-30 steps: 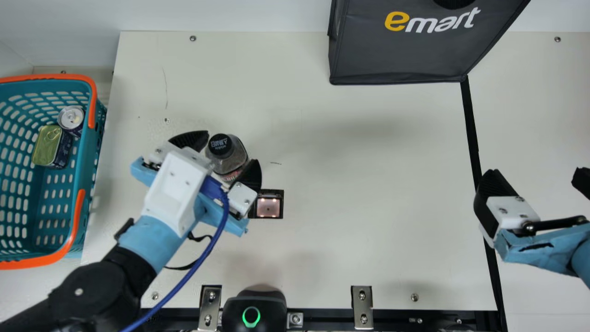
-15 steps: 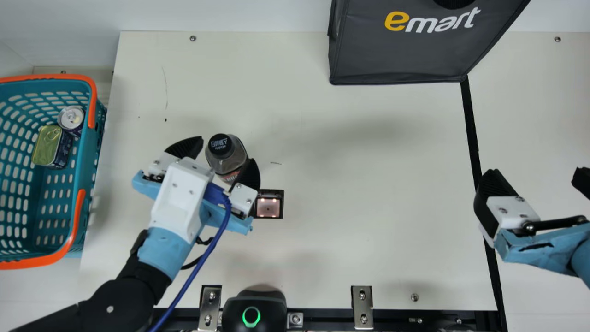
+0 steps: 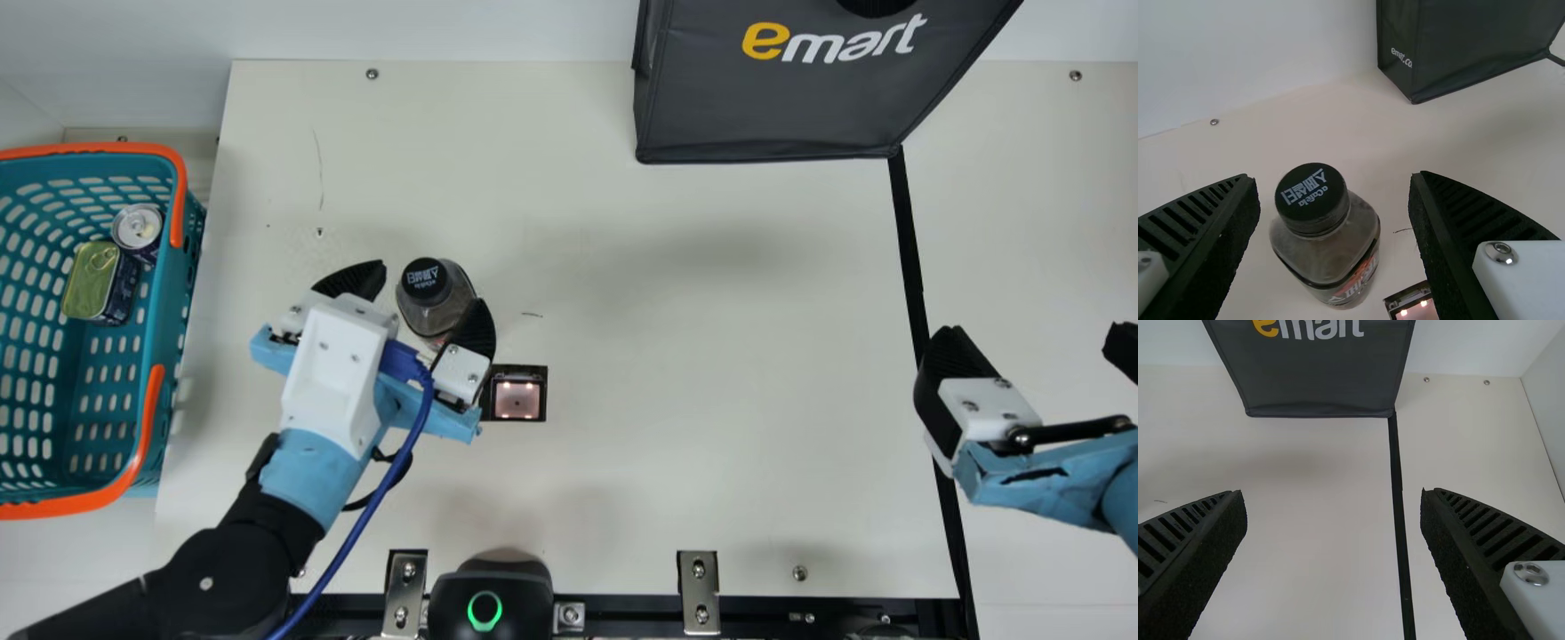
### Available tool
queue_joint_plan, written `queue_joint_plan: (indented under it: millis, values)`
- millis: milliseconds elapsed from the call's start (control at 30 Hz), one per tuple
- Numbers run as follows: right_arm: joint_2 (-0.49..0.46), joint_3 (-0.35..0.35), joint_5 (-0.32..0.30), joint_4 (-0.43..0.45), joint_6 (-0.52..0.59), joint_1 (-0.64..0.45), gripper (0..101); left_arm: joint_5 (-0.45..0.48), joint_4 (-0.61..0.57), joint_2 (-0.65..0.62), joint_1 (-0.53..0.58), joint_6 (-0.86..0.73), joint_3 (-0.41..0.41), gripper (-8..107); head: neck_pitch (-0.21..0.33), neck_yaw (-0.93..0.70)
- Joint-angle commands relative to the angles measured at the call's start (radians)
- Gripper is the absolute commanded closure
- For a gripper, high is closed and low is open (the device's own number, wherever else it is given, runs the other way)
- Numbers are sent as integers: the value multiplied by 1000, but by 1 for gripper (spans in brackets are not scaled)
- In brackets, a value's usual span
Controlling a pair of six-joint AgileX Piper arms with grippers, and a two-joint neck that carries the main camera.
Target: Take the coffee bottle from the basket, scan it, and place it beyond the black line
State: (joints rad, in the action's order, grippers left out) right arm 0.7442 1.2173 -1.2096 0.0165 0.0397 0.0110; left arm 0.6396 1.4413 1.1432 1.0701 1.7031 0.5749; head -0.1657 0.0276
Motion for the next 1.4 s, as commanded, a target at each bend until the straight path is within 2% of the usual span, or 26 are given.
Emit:
queue_joint_plan:
  millis: [0, 767, 1333, 1367]
  values:
    - [0, 0, 0, 0, 0, 0, 10, -1, 5, 9, 3, 19, 2, 9, 27, 0]
    - [0, 0, 1, 0, 0, 0, 10, -16, 162, 107, -70, 212, -15, 9, 27, 0]
    - [0, 0, 1, 0, 0, 0, 10, -8, 233, 157, -87, 302, -15, 9, 27, 0]
    - [0, 0, 1, 0, 0, 0, 10, -8, 238, 160, -88, 307, -14, 16, 27, 0]
